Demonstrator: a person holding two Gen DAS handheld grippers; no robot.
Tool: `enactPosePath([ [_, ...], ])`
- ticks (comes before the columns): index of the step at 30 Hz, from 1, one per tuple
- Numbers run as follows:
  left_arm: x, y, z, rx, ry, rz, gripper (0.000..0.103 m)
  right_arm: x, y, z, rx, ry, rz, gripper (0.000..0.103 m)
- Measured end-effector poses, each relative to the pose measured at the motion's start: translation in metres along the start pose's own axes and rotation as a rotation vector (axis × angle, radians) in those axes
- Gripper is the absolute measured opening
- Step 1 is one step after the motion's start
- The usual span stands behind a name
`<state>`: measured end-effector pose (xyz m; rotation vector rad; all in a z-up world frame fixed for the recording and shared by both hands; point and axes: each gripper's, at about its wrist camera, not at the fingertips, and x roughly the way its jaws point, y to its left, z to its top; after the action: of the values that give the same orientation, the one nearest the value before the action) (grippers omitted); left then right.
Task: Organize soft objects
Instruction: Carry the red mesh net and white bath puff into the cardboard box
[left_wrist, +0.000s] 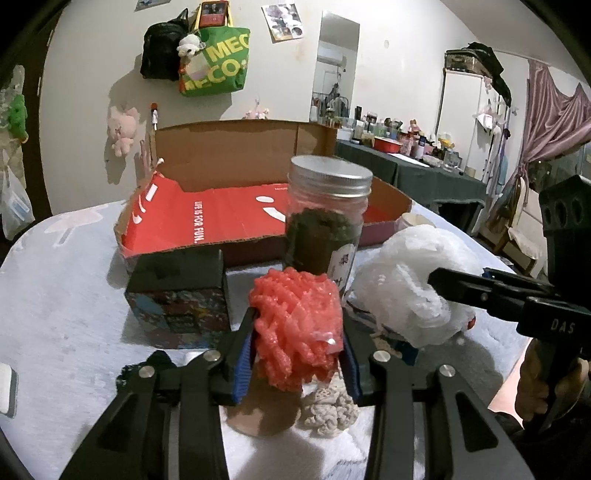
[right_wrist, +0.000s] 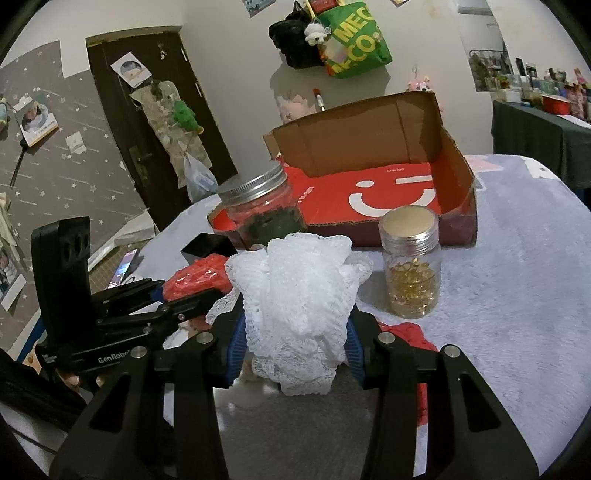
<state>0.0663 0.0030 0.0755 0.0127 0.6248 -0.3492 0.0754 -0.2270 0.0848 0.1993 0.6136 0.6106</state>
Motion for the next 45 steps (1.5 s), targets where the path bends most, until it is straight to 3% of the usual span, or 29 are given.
enactPosePath([
  [27,-0.047,0.029,0.031,0.052,-0.107,0.073,0.042,-0.054,-0.012,0.028,-0.052,-0.119,-0.047,0.042],
  [37,-0.044,0.036,0.051,0.092,-0.109,0.078,0.042,-0.060,-0.011,0.051,-0.140,-0.145,-0.112,0.042],
  [45,-0.030,0.040,0.070,0.150,-0.087,0.078,0.042,-0.054,-0.015,0.069,-0.177,-0.137,-0.111,0.043],
])
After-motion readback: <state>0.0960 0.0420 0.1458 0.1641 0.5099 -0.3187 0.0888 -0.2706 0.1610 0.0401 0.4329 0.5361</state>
